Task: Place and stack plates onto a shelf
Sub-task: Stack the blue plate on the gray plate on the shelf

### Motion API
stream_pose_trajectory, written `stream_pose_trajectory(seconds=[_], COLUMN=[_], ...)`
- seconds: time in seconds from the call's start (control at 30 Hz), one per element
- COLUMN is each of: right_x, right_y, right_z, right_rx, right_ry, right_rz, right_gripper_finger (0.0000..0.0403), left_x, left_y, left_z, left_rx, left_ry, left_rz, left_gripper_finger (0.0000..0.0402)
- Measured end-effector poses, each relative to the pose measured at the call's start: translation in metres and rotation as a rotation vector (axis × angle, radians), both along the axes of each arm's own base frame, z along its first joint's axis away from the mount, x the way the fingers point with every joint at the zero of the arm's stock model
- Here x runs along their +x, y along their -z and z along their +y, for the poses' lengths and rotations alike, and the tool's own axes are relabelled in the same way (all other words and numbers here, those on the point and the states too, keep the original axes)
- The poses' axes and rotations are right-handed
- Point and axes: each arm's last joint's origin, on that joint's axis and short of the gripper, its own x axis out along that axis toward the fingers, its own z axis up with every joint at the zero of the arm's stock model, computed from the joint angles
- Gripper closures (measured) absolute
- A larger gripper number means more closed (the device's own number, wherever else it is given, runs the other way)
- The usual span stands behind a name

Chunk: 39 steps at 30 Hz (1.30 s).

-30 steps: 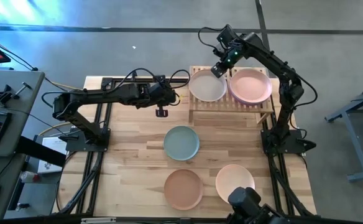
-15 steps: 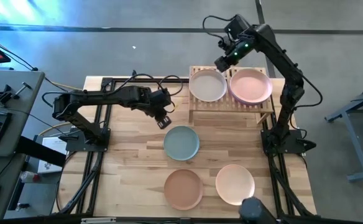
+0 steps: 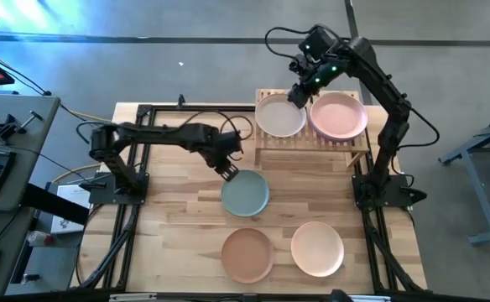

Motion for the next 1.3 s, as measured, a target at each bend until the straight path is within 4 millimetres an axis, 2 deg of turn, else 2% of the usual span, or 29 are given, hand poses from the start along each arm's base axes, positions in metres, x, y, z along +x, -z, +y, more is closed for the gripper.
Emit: stream_pose_trajectory(seconds=[0.23, 0.4, 0.83, 1.3], right_x=[0.006, 0.005, 0.006, 0.006], right_y=[0.0, 0.0, 0.0, 0.0], right_z=[0.008, 0.007, 0.007, 0.007], right_rx=[-0.008, -0.009, -0.016, -0.015], right_ry=[-0.041, -0.036, -0.05, -0.05], right_rz=[-0.004, 0.0, 0.002, 0.003], right_gripper_finger=[0.0315, 0.0315, 0.0315, 0.0315], left_x=[0.013, 0.02, 0.025, 0.018], left_y=[0.034, 0.05, 0.052, 0.074], left_z=[0.001, 0.002, 0.0, -0.008], left_rx=[-0.021, -0.025, -0.04, -0.052], left_ry=[0.0, -0.001, 0.03, 0.038], left_rz=[0.097, 0.119, 0.082, 0.081], left_gripper_finger=[0.0326, 0.0326, 0.0326, 0.0326])
